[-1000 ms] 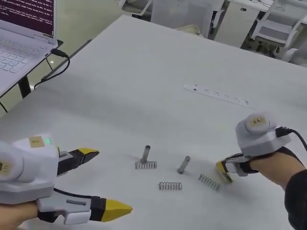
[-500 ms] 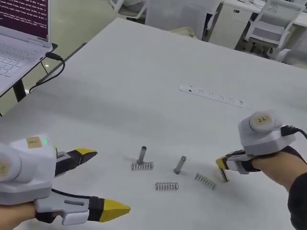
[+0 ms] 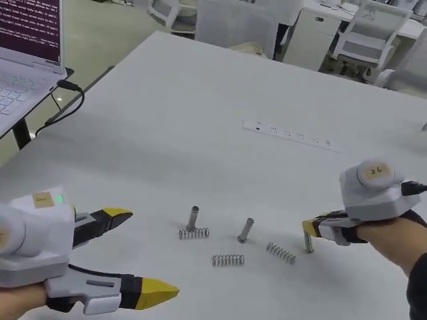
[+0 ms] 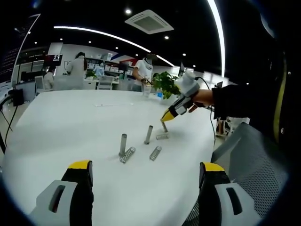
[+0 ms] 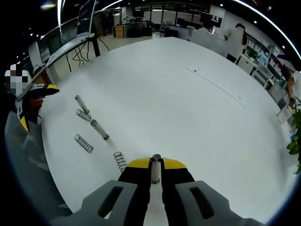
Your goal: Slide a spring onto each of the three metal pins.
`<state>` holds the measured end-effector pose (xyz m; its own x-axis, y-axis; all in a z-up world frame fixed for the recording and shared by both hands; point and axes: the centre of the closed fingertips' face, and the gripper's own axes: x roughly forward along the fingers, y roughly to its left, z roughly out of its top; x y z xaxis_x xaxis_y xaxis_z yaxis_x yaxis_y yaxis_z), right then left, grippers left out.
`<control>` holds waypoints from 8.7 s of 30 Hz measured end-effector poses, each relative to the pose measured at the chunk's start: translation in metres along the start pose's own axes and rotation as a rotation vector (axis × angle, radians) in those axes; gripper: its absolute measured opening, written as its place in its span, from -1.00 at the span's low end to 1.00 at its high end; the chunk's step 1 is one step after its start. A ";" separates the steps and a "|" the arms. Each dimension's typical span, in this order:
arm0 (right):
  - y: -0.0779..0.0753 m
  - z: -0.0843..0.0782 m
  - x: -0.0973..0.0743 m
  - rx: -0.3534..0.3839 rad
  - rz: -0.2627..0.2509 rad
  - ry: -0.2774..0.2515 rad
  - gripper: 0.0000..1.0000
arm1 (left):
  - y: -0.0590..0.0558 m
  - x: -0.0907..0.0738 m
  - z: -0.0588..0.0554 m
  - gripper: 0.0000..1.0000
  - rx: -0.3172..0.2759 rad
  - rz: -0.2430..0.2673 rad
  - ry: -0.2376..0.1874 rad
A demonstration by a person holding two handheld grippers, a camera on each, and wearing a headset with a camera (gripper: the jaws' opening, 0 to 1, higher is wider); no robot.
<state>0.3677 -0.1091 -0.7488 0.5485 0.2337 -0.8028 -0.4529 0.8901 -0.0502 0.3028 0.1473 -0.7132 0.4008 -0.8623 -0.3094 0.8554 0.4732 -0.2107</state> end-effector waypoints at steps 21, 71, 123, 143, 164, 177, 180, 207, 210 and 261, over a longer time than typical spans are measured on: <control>0.001 -0.018 -0.021 0.064 -0.026 -0.033 -0.90 | -0.003 -0.001 0.002 0.82 0.013 -0.008 0.001; 0.000 -0.019 -0.022 0.017 -0.015 -0.032 -0.77 | -0.004 0.000 0.000 0.81 0.016 -0.009 0.009; 0.071 -0.011 0.002 -0.240 0.101 0.046 -0.67 | -0.005 -0.001 0.000 0.80 0.007 -0.009 -0.004; 0.067 -0.012 0.037 -0.379 0.154 0.210 -0.68 | -0.003 -0.001 0.000 0.80 -0.004 -0.001 -0.012; 0.072 -0.021 0.043 -0.469 0.204 0.320 -0.77 | -0.003 -0.002 -0.001 0.79 -0.011 0.003 -0.015; 0.075 -0.023 0.035 -0.449 0.206 0.293 -0.83 | -0.004 -0.004 0.001 0.78 -0.001 0.000 -0.014; 0.076 -0.022 0.027 -0.433 0.203 0.268 -0.83 | -0.006 -0.004 0.004 0.77 0.008 -0.005 -0.015; 0.147 0.071 -0.082 -0.172 0.375 -0.191 -0.84 | -0.049 -0.007 0.044 0.53 0.081 -0.139 -0.064; 0.165 0.087 -0.094 -0.145 0.444 -0.245 -0.84 | -0.054 -0.008 0.050 0.42 0.060 -0.168 -0.080; 0.248 0.130 -0.159 -0.189 0.745 -0.492 -0.84 | -0.097 -0.008 0.119 -0.92 0.130 -0.344 -0.268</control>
<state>0.2592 0.1253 -0.5563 0.2863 0.9013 -0.3251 -0.8938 0.3734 0.2482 0.2559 0.0866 -0.5804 0.1422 -0.9898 0.0129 0.9809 0.1391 -0.1359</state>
